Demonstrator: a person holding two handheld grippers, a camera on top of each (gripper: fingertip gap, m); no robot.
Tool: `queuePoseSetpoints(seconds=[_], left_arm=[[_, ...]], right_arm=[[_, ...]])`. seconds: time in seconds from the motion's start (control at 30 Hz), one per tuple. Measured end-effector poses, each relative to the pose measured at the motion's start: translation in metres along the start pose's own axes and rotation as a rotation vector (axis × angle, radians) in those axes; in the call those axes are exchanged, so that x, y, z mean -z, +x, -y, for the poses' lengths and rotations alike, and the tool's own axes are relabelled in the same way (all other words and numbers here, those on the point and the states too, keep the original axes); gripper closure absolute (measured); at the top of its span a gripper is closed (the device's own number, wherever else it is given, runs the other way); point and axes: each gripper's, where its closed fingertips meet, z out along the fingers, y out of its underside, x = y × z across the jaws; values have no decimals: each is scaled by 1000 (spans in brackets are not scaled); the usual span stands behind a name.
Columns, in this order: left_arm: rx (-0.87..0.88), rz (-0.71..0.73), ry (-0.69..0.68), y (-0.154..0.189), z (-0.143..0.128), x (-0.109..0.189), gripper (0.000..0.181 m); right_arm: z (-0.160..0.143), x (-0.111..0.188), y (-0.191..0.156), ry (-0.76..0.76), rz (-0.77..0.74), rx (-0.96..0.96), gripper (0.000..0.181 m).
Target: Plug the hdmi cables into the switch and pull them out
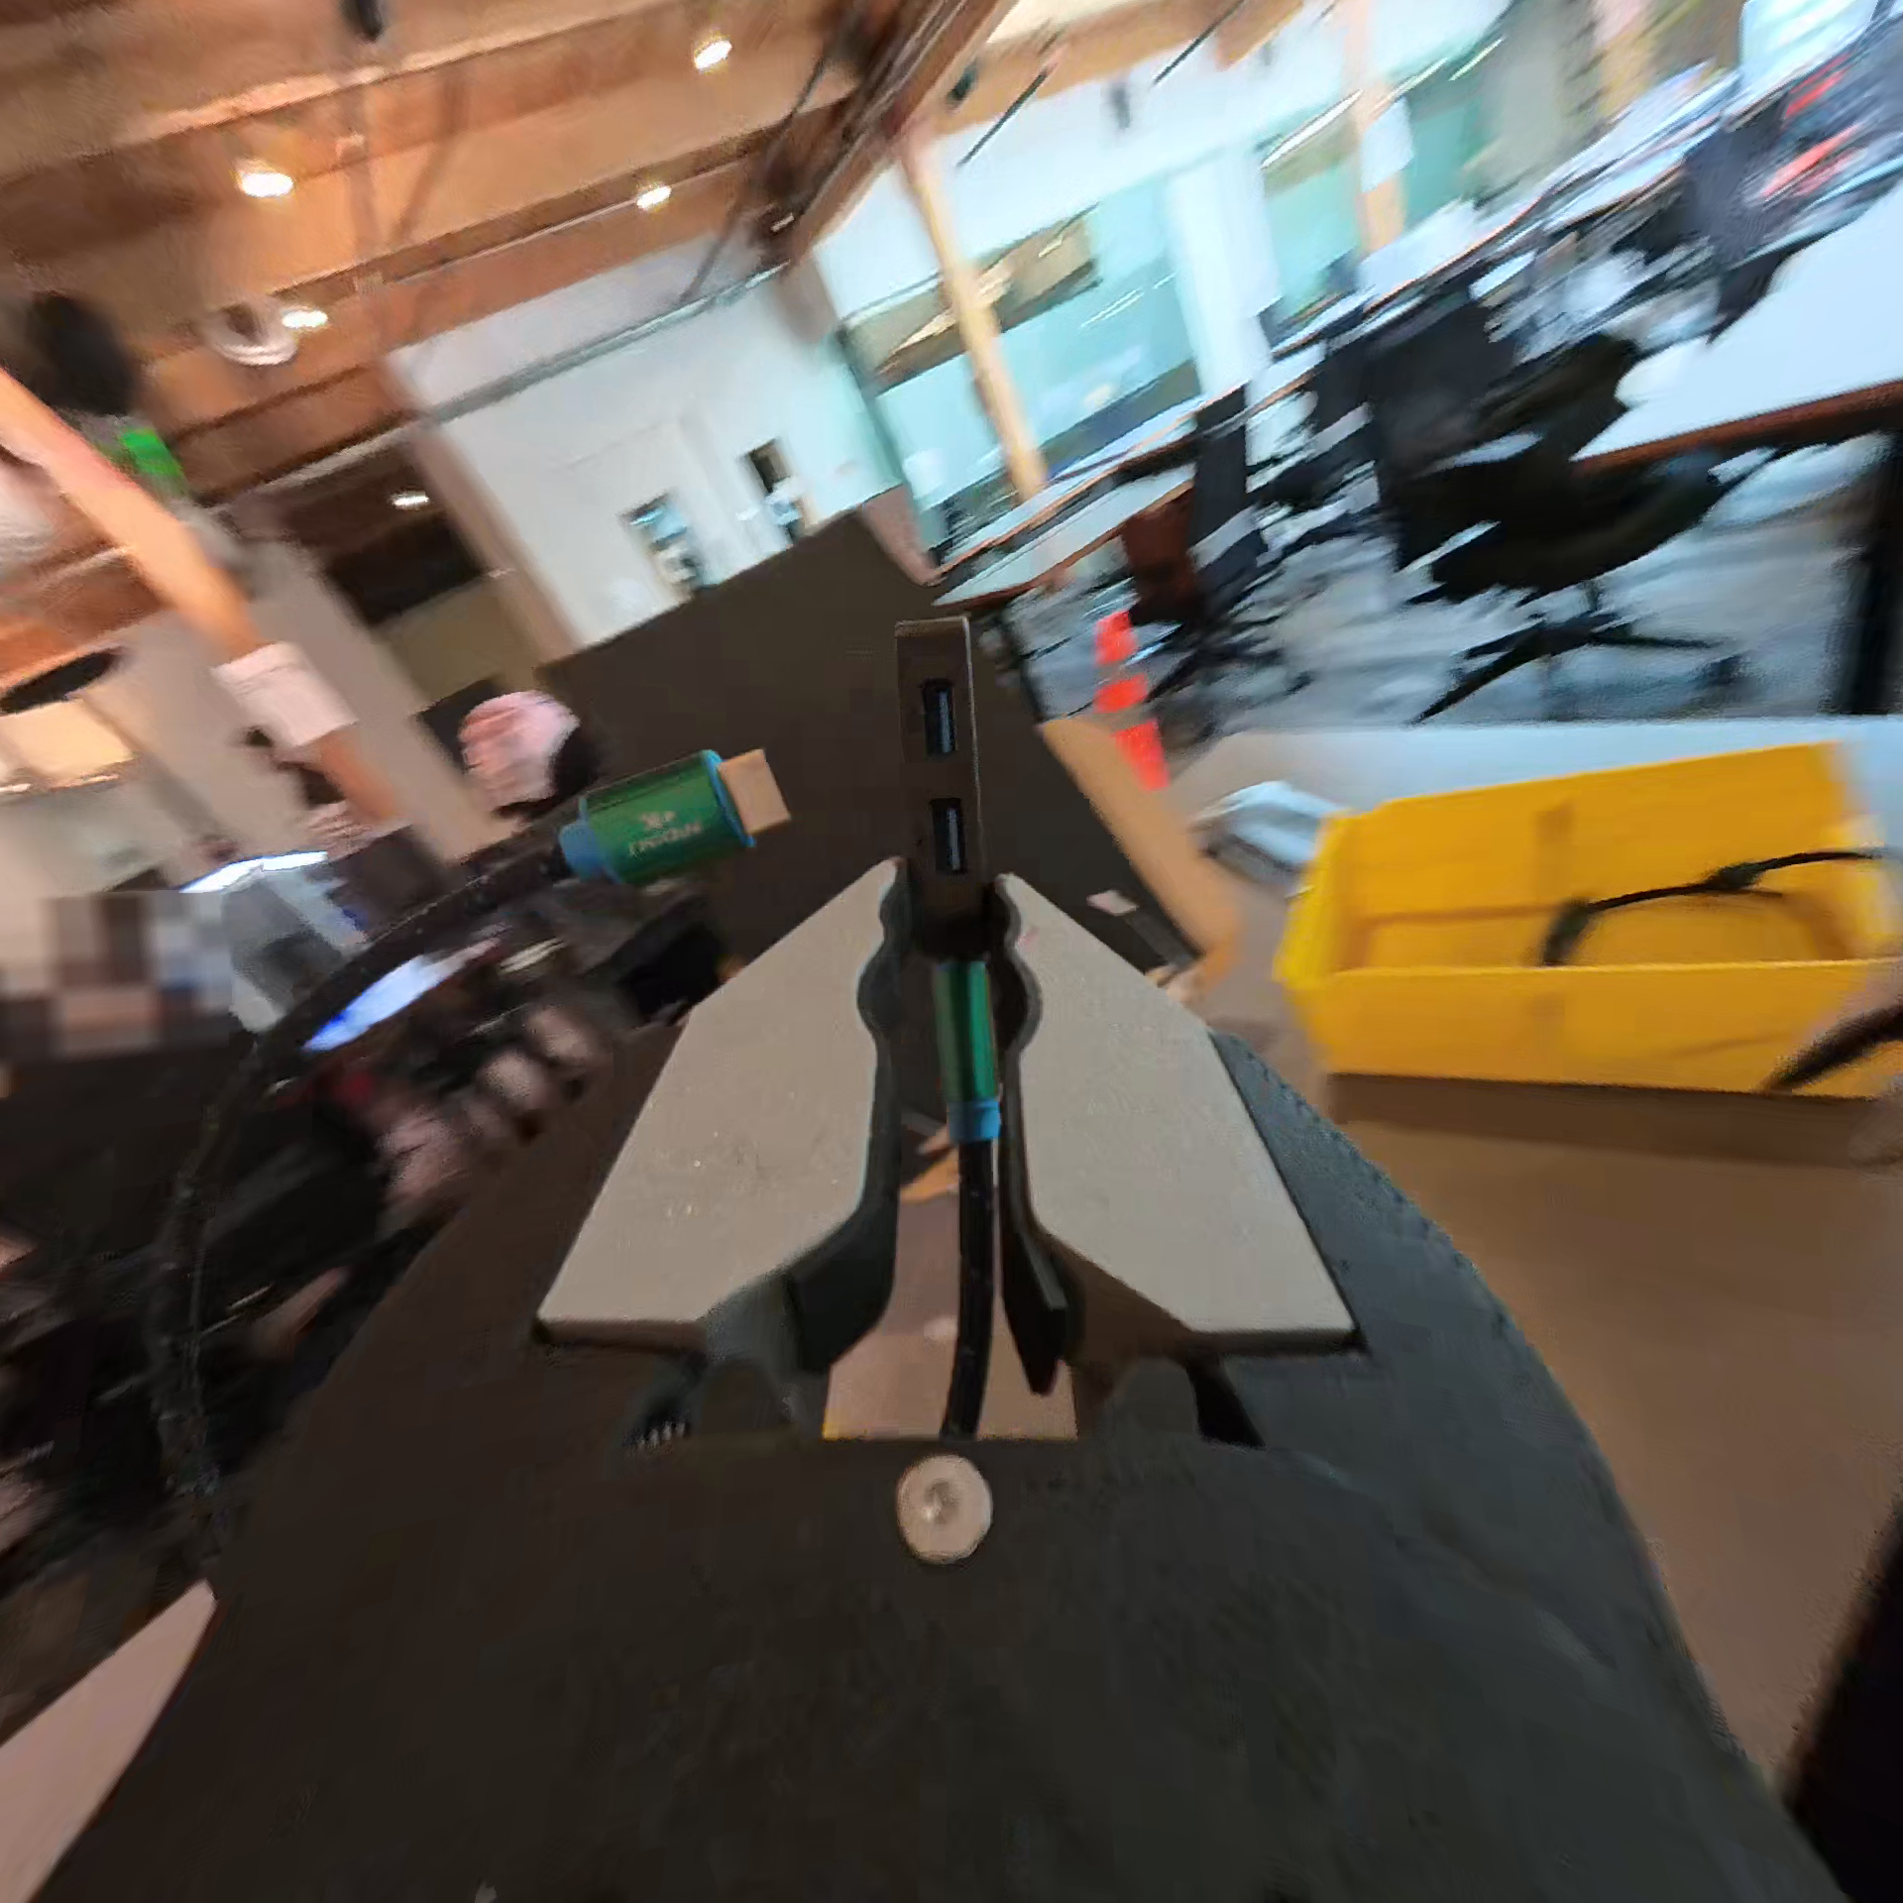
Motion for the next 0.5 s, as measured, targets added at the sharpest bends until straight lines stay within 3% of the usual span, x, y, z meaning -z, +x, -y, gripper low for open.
queuePoseSetpoints(seconds=[0.1,0.27,0.37,0.5], left_arm=[[138,-204,63,65,-15,-18,169],[430,-577,142,148,-68,-48,169],[507,-767,208,179,-96,-59,169],[515,-940,311,197,-122,-65,169]], right_arm=[[18,-1,-9,101,36,11,151],[26,-5,-15,174,100,-22,140],[26,-13,-7,206,99,-64,136],[34,-26,6,306,125,-136,133]])
